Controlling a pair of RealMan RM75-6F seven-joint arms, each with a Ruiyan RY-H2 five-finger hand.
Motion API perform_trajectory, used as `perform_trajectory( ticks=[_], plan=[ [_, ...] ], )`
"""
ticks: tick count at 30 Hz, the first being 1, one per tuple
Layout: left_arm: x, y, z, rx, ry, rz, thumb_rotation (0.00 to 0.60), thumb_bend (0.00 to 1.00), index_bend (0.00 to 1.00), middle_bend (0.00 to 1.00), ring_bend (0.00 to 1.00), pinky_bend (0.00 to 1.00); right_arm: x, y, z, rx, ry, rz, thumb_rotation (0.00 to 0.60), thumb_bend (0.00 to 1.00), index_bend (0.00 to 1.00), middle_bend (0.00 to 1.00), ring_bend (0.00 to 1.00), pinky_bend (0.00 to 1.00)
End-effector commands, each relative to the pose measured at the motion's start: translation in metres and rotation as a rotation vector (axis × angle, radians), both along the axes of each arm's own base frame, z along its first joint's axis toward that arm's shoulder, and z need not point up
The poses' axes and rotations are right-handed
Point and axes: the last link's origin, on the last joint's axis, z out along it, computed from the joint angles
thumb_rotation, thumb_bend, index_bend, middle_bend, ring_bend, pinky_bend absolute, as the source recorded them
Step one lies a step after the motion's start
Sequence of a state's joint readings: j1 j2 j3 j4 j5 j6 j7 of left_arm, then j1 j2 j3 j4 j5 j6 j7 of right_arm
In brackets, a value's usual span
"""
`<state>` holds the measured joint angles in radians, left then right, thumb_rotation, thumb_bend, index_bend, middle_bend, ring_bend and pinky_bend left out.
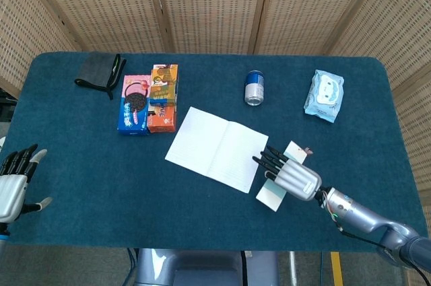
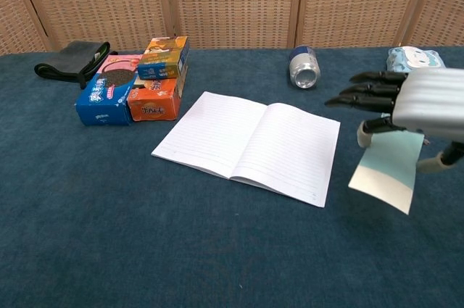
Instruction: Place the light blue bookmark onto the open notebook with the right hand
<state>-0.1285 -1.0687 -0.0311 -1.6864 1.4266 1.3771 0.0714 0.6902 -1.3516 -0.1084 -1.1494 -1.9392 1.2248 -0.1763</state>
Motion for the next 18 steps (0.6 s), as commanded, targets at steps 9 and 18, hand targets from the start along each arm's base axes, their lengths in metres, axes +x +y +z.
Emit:
perform_trajectory(
  ticks=[9,18],
  plan=[
    [-0.002,0.008,0.001,0.009,-0.004,0.028,0.6,0.03,0.0,0.0,0.0,0.0,0.071,-0.065,0.003,-0.132,0.028,0.022,0.6,0.2,0.5,0.0,0.0,0.0],
    [-0.007,0.023,0.004,0.018,-0.015,0.081,0.6,0.03,0.0,0.0,0.0,0.0,0.128,-0.103,-0.038,-0.151,0.095,0.038,0.6,0.21,0.5,0.0,0.0,0.0]
  ],
)
